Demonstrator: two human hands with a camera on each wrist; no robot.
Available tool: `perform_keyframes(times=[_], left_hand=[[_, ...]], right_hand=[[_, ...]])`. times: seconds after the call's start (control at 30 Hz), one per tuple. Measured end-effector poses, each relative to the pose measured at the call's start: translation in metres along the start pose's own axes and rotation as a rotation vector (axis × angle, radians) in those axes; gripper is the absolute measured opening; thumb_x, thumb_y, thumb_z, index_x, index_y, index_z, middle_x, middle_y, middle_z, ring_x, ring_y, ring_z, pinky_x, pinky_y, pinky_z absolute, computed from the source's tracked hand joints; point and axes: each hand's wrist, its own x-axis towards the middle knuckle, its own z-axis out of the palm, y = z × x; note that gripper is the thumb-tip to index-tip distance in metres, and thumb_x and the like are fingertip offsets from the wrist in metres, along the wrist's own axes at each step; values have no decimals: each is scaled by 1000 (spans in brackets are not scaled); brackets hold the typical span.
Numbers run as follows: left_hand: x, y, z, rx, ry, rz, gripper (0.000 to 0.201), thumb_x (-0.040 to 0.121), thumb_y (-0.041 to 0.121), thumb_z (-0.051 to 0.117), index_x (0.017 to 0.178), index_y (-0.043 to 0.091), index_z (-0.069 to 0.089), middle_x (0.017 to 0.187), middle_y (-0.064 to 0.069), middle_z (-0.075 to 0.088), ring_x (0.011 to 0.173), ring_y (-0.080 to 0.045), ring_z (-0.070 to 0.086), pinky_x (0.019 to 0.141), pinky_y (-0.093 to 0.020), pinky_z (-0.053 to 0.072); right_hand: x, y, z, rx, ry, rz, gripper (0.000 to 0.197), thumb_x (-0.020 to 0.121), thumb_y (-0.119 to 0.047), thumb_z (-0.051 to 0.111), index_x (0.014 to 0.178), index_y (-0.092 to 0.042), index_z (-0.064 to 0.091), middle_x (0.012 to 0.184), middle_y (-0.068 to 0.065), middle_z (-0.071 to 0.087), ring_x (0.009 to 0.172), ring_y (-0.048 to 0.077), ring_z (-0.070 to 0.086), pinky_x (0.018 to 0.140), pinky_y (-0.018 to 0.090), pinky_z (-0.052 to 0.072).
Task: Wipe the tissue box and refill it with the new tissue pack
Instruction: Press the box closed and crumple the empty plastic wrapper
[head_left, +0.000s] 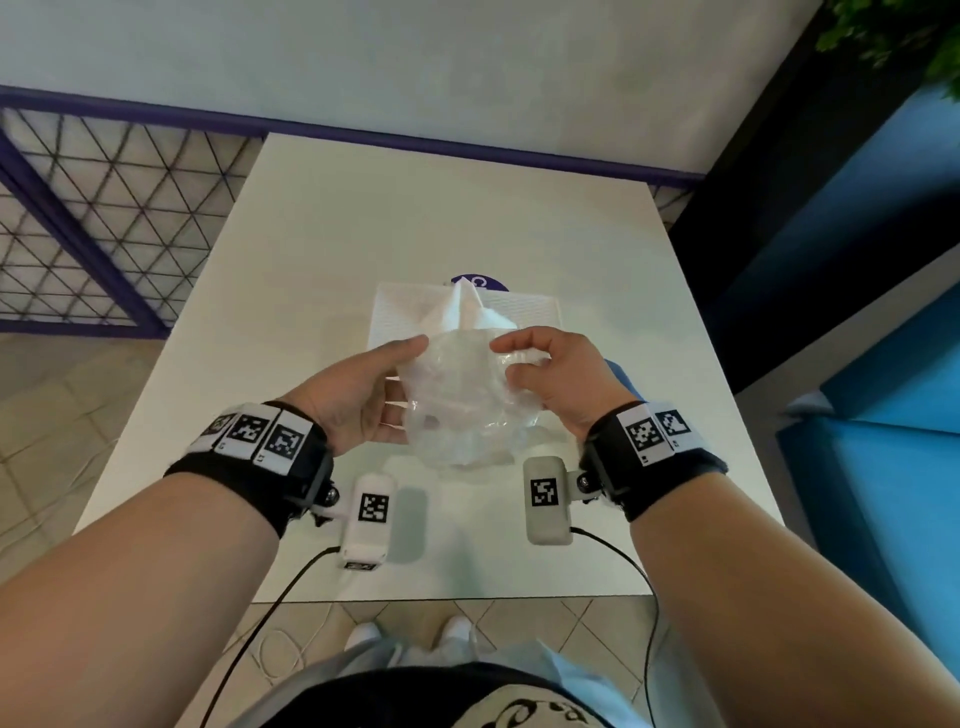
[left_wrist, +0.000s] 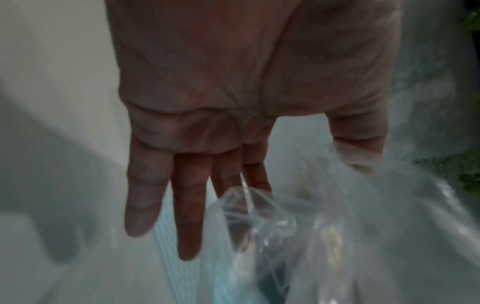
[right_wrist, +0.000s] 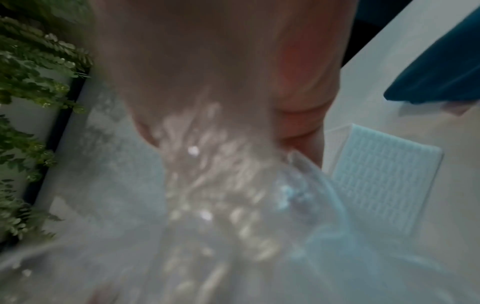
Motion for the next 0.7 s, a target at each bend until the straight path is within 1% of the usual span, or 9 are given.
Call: perform_keyframes(times=[0.07, 0.17, 0.3, 0.37, 0.43, 0.5, 0.57, 0.63, 0.7], left_hand=[[1, -2, -1, 41, 3, 13, 50, 64, 58, 75, 95, 21, 62, 73, 1, 68, 72, -24, 68, 81, -41, 48], [1, -3, 0, 129, 26, 21, 45, 53, 55, 78, 83, 23, 66, 77, 4, 69, 87, -22, 64, 91, -42, 47], [4, -5, 7, 174, 196, 142, 4, 89, 12, 61, 89, 16, 61, 79, -6, 63, 65, -16, 58, 74, -32, 53], [3, -6, 5, 178, 289, 217, 32, 92, -2, 49, 99, 29, 54, 85, -10, 63, 71, -27, 65, 69, -37, 56], [-2, -6, 7, 213, 330, 281, 47, 92, -9, 41, 98, 37, 51, 90, -10, 61, 69, -30, 66, 59, -35, 55], [-6, -7, 14, 208, 324, 336, 41, 94, -11, 36, 88, 22, 59, 89, -7, 63, 59, -22, 69, 50, -28, 53], [-5, -8, 17, 160, 315, 310, 36, 92, -10, 39, 81, 11, 65, 90, -6, 67, 61, -20, 70, 53, -27, 55], [-4, -9, 17, 75, 257, 258, 22, 93, 4, 54, 84, 15, 71, 93, -3, 69, 75, -27, 70, 66, -36, 58], [-4, -12, 15, 107, 202, 246, 12, 90, 12, 64, 94, 23, 69, 101, 4, 66, 85, -28, 71, 71, -38, 56]], right_hand=[[0, 2, -3, -65, 42, -1, 31, 82, -3, 61, 92, -32, 71, 86, -10, 64, 66, 16, 56, 71, 30, 52], [-4, 1, -4, -146, 52, -31, 29, 84, -8, 59, 104, -28, 68, 94, -10, 61, 67, 8, 57, 71, 24, 50], [-11, 3, -6, -96, -24, -56, 39, 79, -13, 71, 112, -32, 62, 119, -6, 60, 97, 12, 61, 90, 31, 52], [-14, 6, -7, -32, -96, -75, 53, 74, -6, 73, 117, -34, 58, 128, -4, 57, 91, 16, 59, 89, 33, 53], [-17, 9, -8, 46, -131, -92, 57, 76, 2, 68, 117, -36, 57, 122, -6, 56, 85, 16, 59, 80, 28, 55], [-18, 11, -10, 120, -87, -86, 45, 81, 6, 63, 106, -30, 64, 111, -4, 62, 82, 15, 61, 74, 19, 55], [-19, 11, -11, 191, -41, -22, 31, 84, 8, 59, 88, -20, 70, 97, 1, 68, 83, 17, 62, 70, 17, 55], [-22, 13, -11, 259, -42, 49, 26, 87, 6, 56, 84, -16, 70, 94, 4, 68, 87, 16, 64, 74, 21, 56], [-25, 14, -11, 270, -81, 92, 25, 90, 3, 54, 91, -18, 68, 96, 0, 65, 85, 12, 63, 71, 26, 56]])
